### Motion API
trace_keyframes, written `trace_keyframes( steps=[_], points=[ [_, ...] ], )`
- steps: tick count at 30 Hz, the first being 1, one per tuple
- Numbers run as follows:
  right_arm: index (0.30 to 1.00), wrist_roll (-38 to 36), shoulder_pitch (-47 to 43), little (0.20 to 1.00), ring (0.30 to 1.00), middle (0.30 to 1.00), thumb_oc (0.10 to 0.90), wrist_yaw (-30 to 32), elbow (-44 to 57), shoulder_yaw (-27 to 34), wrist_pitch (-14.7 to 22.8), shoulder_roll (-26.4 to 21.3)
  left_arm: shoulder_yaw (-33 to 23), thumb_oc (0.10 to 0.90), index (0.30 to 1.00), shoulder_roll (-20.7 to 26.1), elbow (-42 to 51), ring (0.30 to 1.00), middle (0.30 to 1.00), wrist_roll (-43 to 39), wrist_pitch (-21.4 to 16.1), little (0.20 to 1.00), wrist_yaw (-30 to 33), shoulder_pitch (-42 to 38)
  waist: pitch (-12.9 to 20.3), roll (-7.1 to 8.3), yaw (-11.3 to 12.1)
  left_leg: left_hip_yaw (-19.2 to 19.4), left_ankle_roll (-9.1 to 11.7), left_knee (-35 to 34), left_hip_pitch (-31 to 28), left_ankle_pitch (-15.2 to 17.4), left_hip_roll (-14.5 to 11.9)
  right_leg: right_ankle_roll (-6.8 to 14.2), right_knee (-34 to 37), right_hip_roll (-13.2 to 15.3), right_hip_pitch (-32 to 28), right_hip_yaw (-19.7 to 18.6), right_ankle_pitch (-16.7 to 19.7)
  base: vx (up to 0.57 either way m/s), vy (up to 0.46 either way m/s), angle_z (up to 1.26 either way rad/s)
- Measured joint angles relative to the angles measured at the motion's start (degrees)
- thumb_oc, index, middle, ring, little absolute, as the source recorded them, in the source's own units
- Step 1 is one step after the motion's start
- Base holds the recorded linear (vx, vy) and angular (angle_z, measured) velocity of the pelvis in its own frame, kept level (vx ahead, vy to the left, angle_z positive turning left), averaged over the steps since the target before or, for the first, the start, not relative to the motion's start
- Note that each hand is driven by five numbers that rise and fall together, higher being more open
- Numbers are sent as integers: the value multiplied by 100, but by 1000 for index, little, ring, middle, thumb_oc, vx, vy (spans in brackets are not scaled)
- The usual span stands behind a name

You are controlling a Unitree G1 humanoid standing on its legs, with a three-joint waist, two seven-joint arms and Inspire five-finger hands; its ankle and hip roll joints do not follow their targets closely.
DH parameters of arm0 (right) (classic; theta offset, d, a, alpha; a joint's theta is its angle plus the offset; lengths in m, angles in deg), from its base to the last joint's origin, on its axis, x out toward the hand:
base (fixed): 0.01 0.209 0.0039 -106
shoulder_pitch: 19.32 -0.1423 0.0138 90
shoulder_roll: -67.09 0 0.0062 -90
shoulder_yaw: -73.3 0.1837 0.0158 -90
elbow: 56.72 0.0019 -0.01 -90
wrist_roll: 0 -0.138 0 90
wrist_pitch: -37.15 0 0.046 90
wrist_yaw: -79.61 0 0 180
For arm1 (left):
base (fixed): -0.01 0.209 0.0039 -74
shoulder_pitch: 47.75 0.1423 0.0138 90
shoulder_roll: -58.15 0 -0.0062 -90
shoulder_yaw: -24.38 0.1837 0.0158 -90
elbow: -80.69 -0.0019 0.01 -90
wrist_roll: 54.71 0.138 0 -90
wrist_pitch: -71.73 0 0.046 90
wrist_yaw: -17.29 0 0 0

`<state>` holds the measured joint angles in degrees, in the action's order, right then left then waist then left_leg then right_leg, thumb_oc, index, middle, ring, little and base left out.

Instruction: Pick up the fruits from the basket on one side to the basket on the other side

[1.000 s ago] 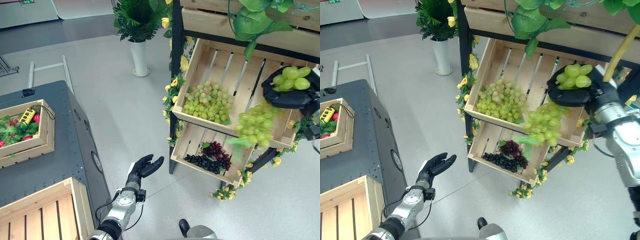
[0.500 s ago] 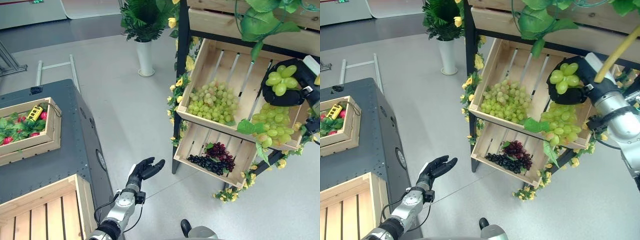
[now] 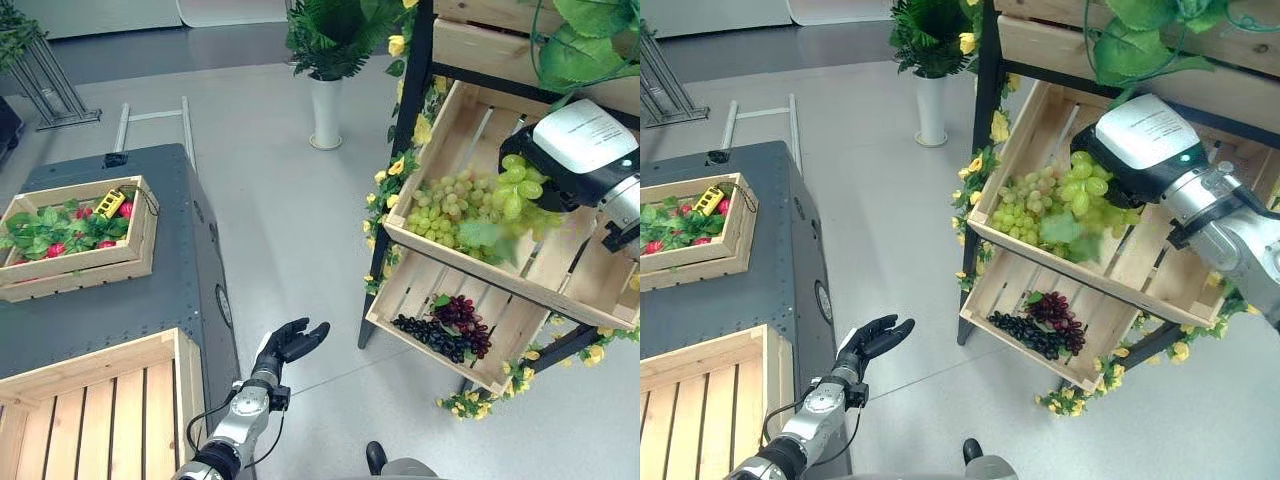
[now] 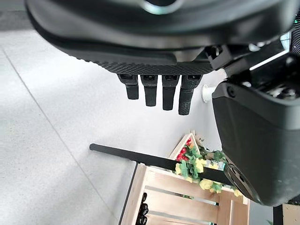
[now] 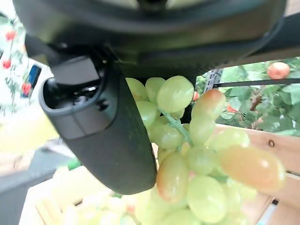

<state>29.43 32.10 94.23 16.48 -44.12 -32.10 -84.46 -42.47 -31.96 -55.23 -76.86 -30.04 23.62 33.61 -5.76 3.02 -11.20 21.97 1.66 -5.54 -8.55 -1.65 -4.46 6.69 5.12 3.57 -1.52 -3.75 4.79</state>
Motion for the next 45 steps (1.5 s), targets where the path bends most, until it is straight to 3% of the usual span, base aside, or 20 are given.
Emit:
trace_keyframes(
  steps=[4,8,15,16,17,21,26,35,39,45],
  points=[
    [300,174,-30,300,300,300,400,-93,-286,-210,-57,-4,1,800,900,0,-17,900,900,-1,28,900,-6,-2,6,24,62,-41,-1,0,19,-3,-1,-5,0,6,1,92,-3,-14,8,6],
    [300,129,-11,300,300,300,400,-637,-857,-401,-264,100,0,800,900,5,-18,900,900,-3,38,900,-2,-6,26,57,93,-103,-6,0,34,-4,15,-16,-2,26,-14,155,-10,-14,12,7],
    [300,-702,-7,300,300,300,400,-1467,-2031,-441,-784,611,-6,800,900,28,-21,900,900,-3,144,900,4,-14,36,82,120,-119,-7,0,28,-4,36,-16,-2,30,-35,172,-9,-5,2,0],
    [554,-901,0,554,554,554,569,-1611,-2150,-441,-881,639,-5,800,900,27,-20,900,900,-3,152,900,3,-13,36,82,122,-120,-8,0,23,-4,37,-16,-2,33,-40,173,-9,0,0,0],
    [900,-1015,8,900,900,900,800,-1668,-2185,-436,-934,644,-5,800,900,31,-21,900,900,-3,157,900,2,-13,36,82,122,-120,-9,0,23,-5,37,-16,-2,33,-40,174,-9,0,0,0],
    [900,-1922,54,900,900,900,800,-2135,-2408,-96,-1478,704,-5,800,900,34,-20,900,900,-1,162,900,-7,-14,34,87,105,-115,-10,-1,-10,-6,38,-15,-1,33,-72,170,-10,0,0,0],
    [900,-2396,57,900,900,900,800,-2306,-2569,237,-1811,836,-6,800,900,36,-19,900,900,-2,210,900,-4,-14,32,90,74,-93,-34,-1,-43,11,40,-13,1,33,-94,149,-10,1,4,-1],
    [900,-2827,122,900,900,900,800,-2268,-1862,325,-1761,838,-4,800,900,34,-19,900,900,0,278,900,-43,-14,32,89,-50,-73,-40,-1,-48,17,41,-13,1,30,-90,124,-11,0,0,0],
    [900,-2827,419,900,900,900,800,-2172,-1249,705,-1547,855,-4,800,900,30,-19,900,900,1,282,900,-109,-11,32,91,-37,-75,-43,-1,-47,19,43,-12,0,30,-90,119,-12,0,0,0],
    [900,-2827,640,900,900,900,800,-1896,-650,760,-1223,895,-3,800,900,29,-19,900,900,6,282,900,-160,-10,31,99,-35,-78,-43,-1,-47,20,43,-11,1,30,-92,118,-12,-4,-9,0]
  ],
)
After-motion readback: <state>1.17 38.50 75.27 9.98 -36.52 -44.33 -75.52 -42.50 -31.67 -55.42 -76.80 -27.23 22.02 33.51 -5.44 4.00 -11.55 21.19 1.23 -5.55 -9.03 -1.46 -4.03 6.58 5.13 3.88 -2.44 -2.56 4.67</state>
